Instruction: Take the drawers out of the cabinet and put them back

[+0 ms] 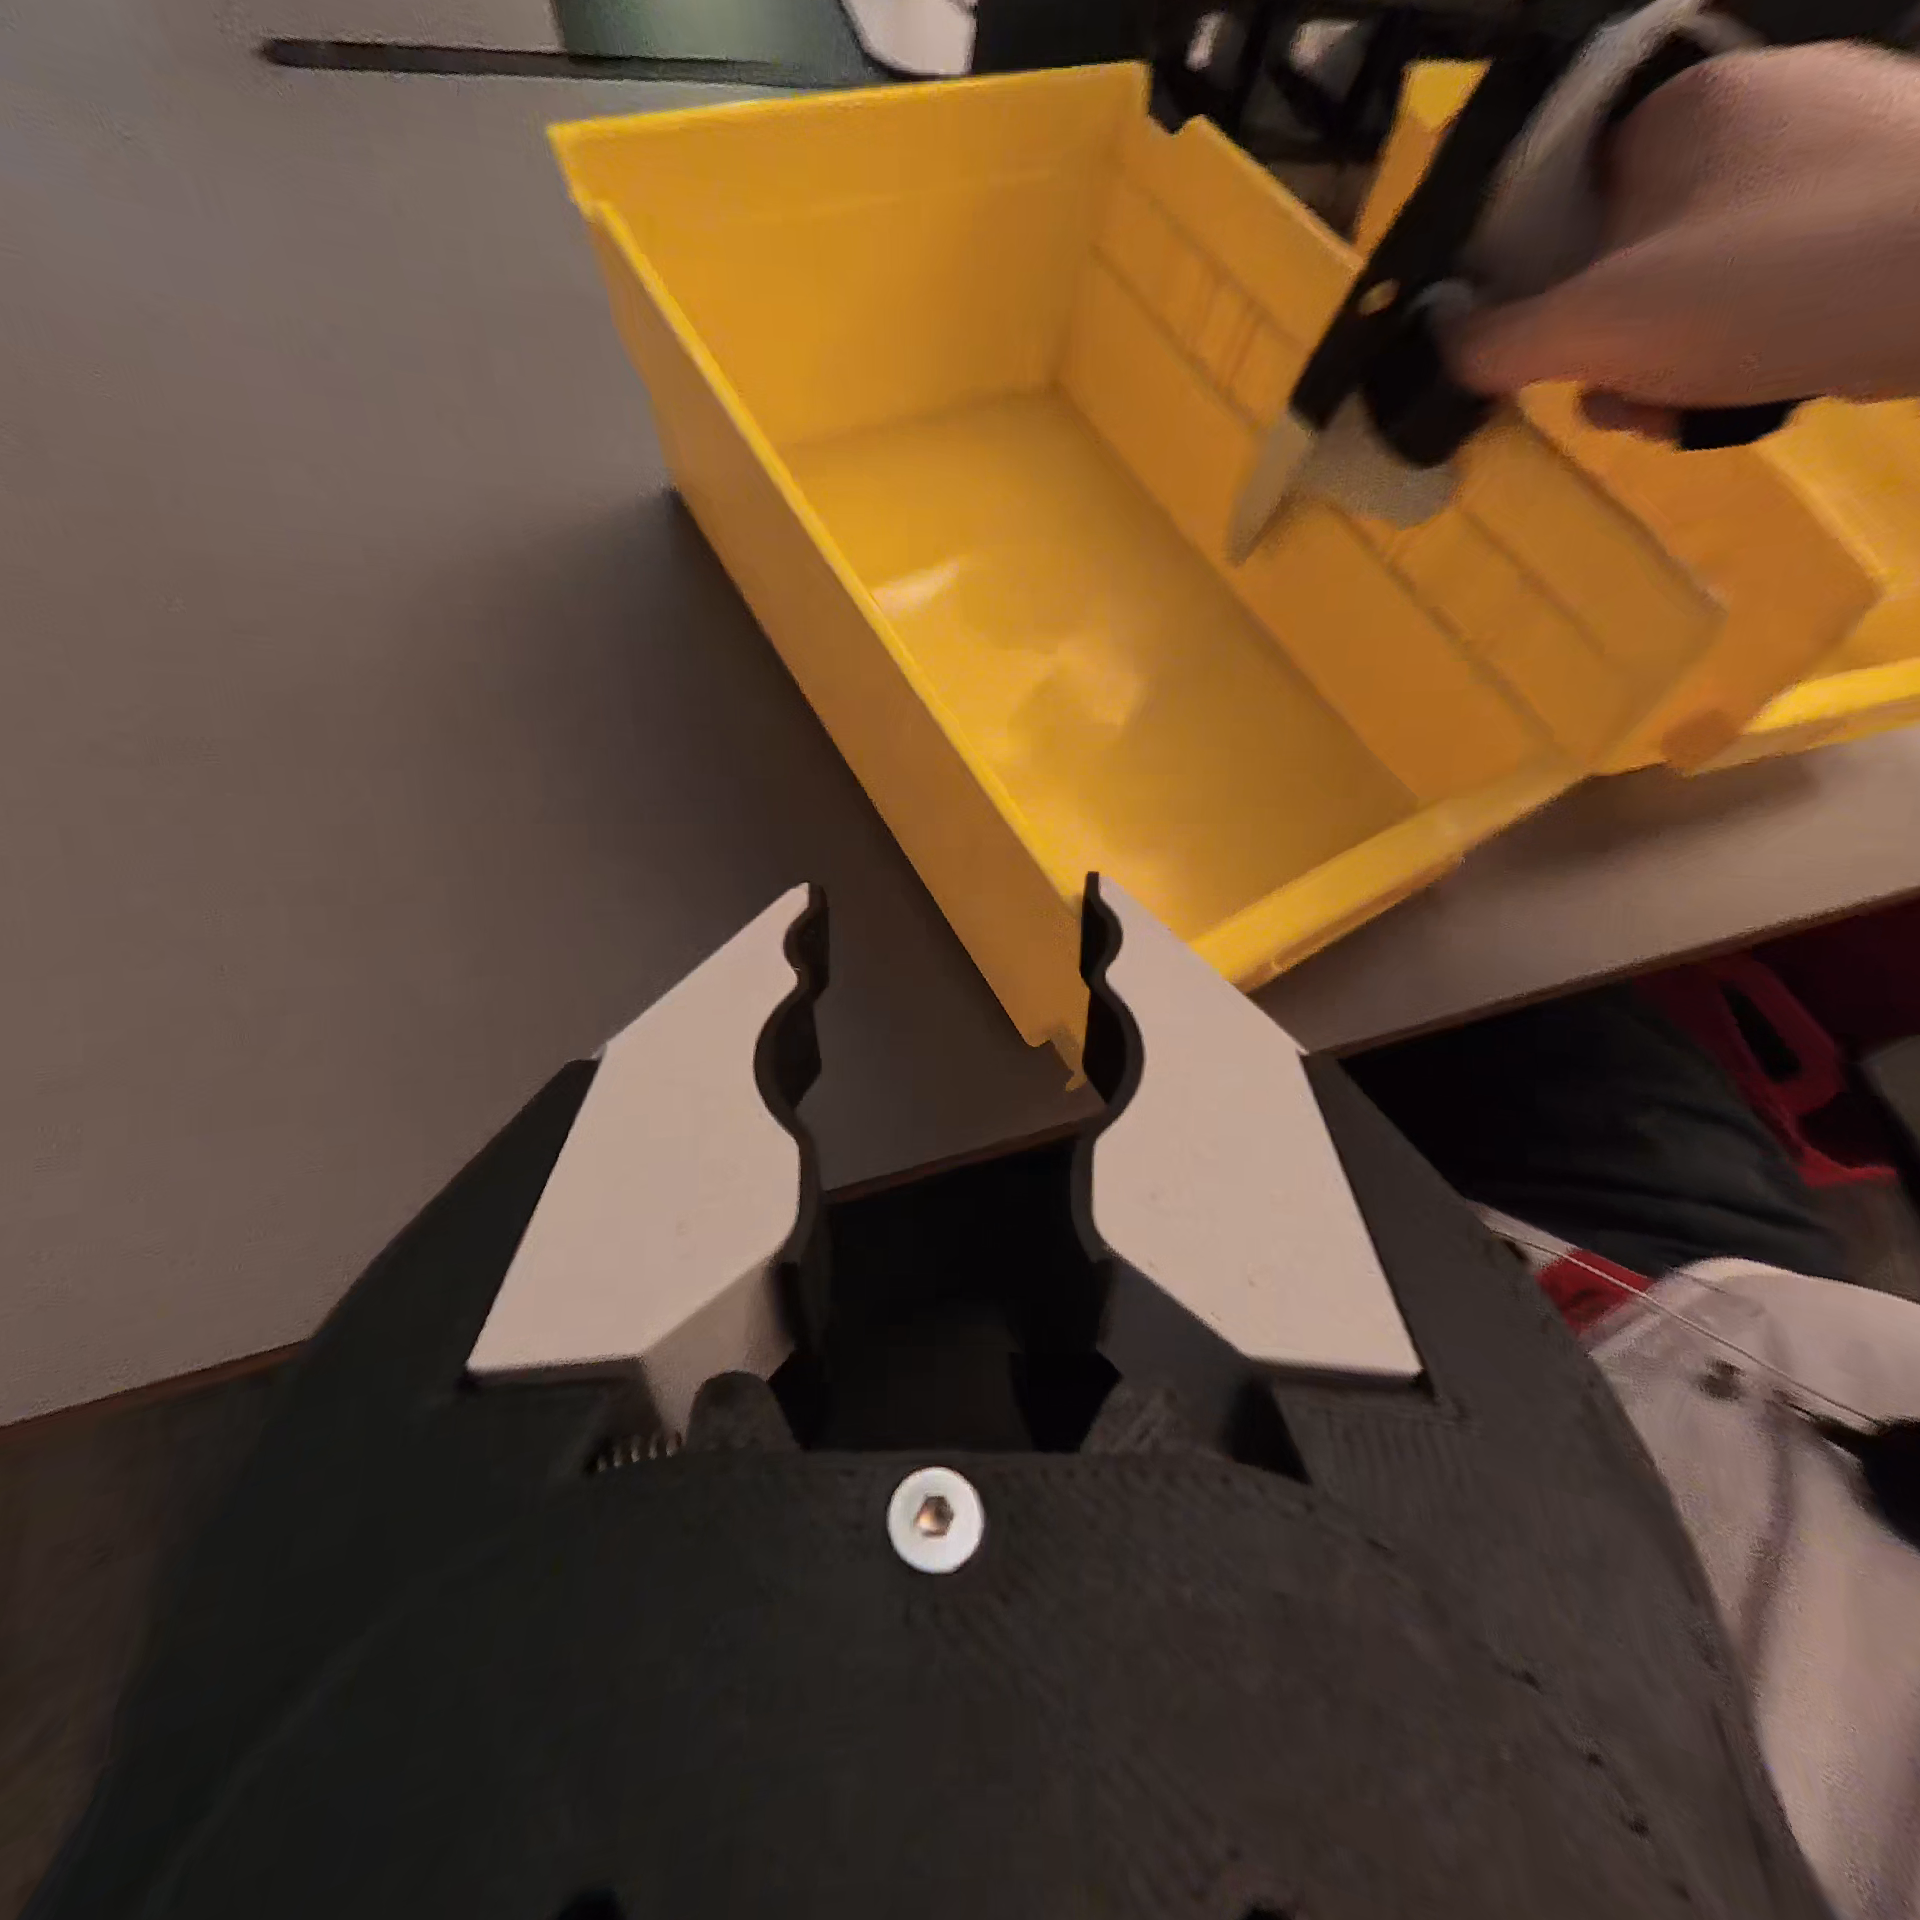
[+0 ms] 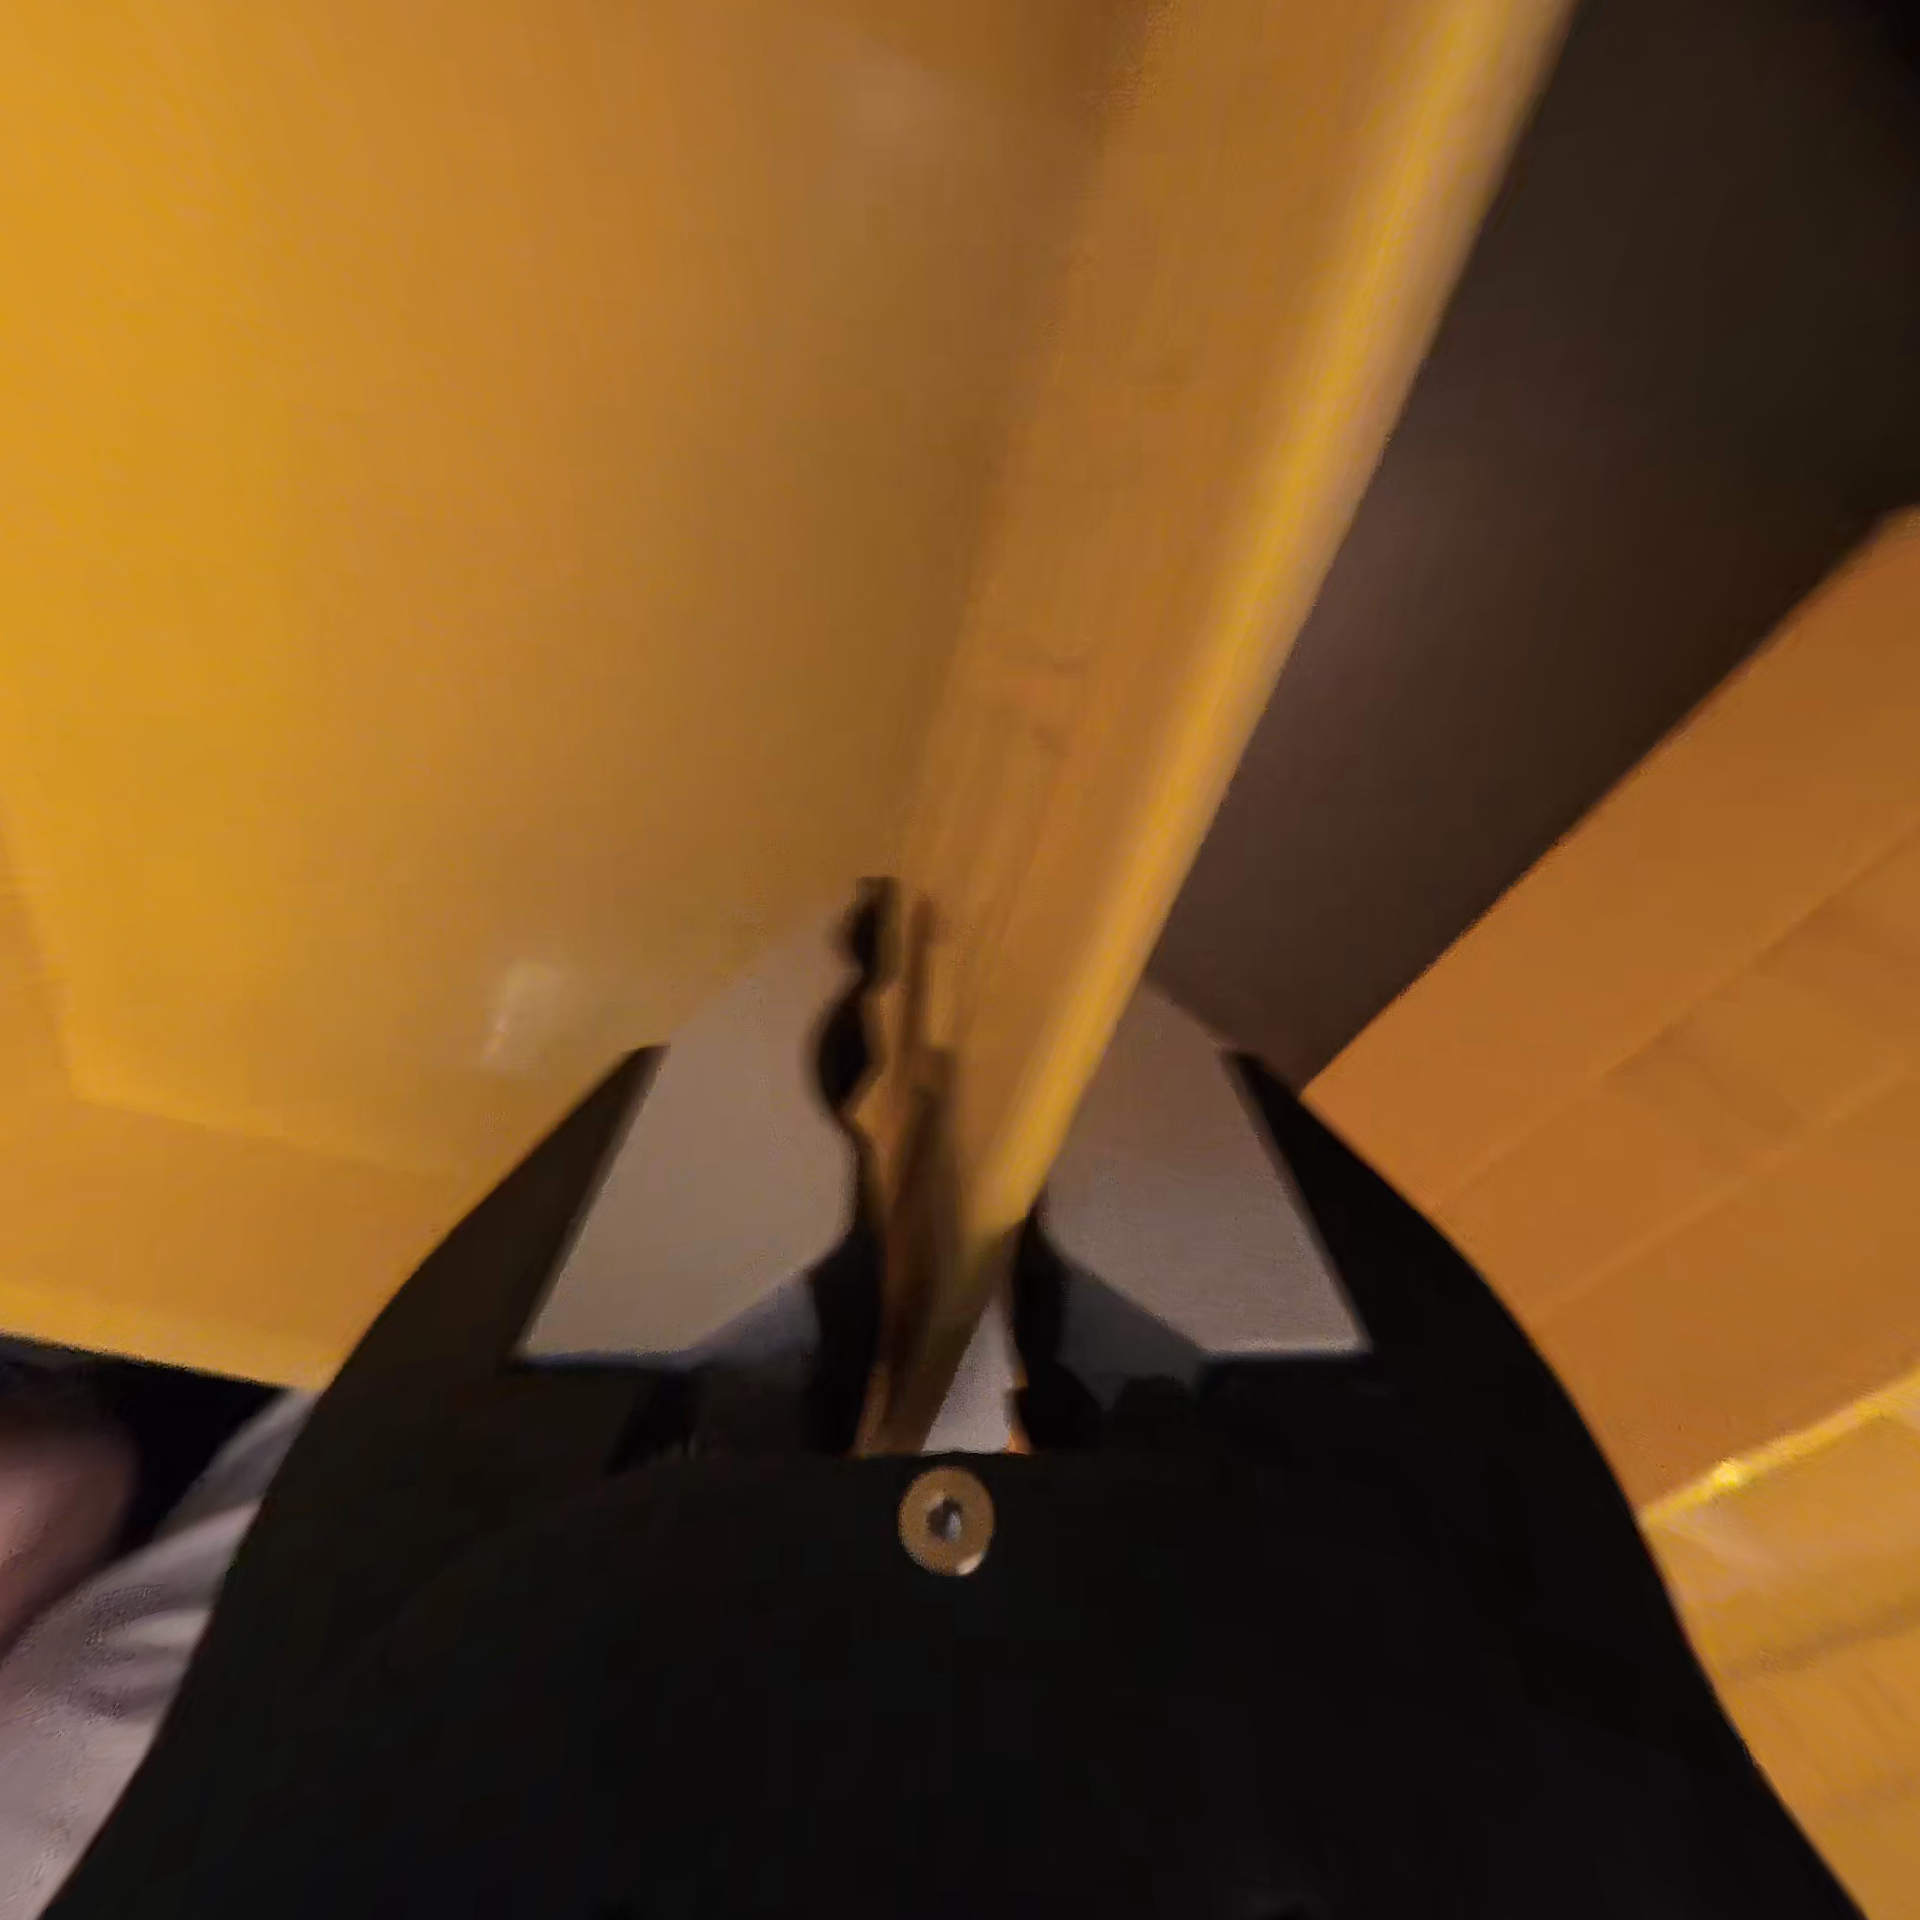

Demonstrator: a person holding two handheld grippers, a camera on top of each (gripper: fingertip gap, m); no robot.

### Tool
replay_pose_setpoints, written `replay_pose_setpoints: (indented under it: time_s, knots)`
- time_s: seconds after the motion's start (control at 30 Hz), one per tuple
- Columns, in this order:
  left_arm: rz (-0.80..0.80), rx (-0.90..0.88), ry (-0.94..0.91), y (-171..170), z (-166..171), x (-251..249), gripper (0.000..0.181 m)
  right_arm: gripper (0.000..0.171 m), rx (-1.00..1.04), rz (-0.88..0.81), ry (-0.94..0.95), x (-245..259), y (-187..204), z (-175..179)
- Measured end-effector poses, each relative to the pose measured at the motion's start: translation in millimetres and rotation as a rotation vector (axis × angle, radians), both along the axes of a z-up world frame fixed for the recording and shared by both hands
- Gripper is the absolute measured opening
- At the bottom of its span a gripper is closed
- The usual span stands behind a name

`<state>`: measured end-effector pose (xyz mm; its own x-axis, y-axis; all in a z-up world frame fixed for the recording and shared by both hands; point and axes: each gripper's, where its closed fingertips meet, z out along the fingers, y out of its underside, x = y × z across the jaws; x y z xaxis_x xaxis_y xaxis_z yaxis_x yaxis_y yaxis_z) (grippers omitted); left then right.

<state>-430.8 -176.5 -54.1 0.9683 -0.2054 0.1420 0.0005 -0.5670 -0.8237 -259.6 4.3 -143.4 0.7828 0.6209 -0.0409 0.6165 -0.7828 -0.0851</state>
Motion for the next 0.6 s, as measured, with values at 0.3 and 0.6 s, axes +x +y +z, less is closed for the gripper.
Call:
replay_pose_setpoints:
  time_s: [0.3, 0.6]
  knots:
    - [0.105, 0.252, 0.001, -11, 69, -27, 0.034, 0.003, -0.128, 0.157, 0.047, -10, -25, 27]
    - [0.207, 0.456, -0.213, -14, 133, -52, 0.060, 0.002, 0.049, 0.178, 0.186, 92, -1, 219]
